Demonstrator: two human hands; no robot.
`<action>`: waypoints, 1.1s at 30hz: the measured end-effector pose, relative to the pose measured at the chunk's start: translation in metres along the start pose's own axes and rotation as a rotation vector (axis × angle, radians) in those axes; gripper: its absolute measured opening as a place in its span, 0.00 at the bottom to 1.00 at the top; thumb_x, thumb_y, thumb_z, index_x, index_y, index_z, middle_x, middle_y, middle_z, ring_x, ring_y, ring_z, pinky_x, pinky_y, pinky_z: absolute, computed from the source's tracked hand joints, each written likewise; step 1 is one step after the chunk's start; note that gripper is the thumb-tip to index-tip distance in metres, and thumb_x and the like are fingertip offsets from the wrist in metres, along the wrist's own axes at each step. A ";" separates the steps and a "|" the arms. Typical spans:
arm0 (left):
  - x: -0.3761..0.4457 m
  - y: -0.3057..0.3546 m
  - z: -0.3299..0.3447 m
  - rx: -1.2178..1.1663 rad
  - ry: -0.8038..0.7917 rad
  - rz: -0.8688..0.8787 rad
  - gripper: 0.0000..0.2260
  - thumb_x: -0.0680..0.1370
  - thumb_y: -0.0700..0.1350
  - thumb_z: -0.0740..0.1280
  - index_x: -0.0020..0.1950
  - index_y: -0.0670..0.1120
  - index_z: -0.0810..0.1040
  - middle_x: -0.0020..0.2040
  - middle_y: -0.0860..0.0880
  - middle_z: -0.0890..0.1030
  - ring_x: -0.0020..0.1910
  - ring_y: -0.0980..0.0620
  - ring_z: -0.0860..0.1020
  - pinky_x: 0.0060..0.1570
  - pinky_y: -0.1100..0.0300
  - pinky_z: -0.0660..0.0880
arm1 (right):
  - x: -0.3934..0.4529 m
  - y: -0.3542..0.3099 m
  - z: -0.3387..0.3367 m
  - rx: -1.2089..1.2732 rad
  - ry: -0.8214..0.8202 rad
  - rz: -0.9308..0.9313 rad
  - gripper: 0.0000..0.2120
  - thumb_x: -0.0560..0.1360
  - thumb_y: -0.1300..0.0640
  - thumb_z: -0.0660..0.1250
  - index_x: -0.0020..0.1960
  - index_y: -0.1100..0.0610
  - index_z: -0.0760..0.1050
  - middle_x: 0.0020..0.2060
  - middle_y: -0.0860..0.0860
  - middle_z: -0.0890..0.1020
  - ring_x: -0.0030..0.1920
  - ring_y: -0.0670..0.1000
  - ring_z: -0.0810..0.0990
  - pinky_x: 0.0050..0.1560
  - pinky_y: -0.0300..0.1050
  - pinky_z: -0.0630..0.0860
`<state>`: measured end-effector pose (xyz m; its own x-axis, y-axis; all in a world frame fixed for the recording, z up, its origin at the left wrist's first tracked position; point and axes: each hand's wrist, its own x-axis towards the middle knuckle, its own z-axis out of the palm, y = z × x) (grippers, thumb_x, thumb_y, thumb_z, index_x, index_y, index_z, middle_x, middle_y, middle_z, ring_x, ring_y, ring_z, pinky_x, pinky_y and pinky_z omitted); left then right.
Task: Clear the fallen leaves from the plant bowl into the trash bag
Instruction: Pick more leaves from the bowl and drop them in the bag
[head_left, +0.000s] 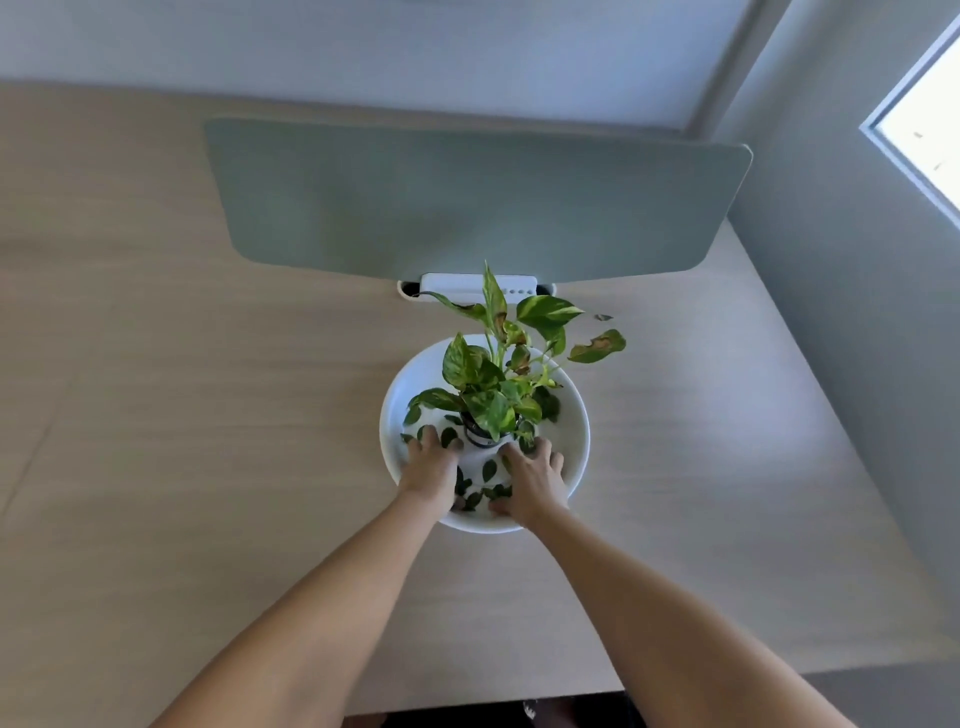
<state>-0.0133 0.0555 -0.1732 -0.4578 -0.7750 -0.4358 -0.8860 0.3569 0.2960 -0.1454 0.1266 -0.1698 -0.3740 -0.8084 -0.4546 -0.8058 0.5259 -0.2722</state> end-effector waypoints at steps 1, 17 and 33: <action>0.004 -0.003 0.002 -0.032 -0.028 0.021 0.24 0.72 0.40 0.70 0.67 0.46 0.68 0.65 0.43 0.64 0.54 0.50 0.71 0.51 0.66 0.77 | 0.001 0.000 0.003 0.041 0.018 -0.003 0.29 0.65 0.53 0.74 0.63 0.50 0.69 0.62 0.57 0.63 0.61 0.62 0.66 0.60 0.52 0.73; -0.002 0.005 -0.035 -1.174 -0.103 -0.316 0.08 0.65 0.31 0.76 0.35 0.42 0.80 0.39 0.44 0.81 0.45 0.46 0.80 0.39 0.62 0.82 | -0.007 0.030 -0.042 1.040 0.192 0.371 0.07 0.64 0.65 0.77 0.33 0.57 0.81 0.34 0.54 0.83 0.32 0.50 0.81 0.37 0.38 0.80; -0.087 0.267 0.045 -1.305 -0.550 -0.087 0.08 0.71 0.26 0.68 0.38 0.37 0.75 0.25 0.46 0.83 0.25 0.55 0.83 0.29 0.64 0.81 | -0.184 0.277 -0.065 1.534 0.380 0.378 0.04 0.69 0.71 0.71 0.40 0.66 0.76 0.35 0.60 0.80 0.35 0.55 0.81 0.33 0.37 0.81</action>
<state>-0.2133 0.2418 -0.0940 -0.6440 -0.3626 -0.6736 -0.3480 -0.6453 0.6801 -0.3300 0.4042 -0.1064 -0.7065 -0.4717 -0.5276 0.4564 0.2661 -0.8490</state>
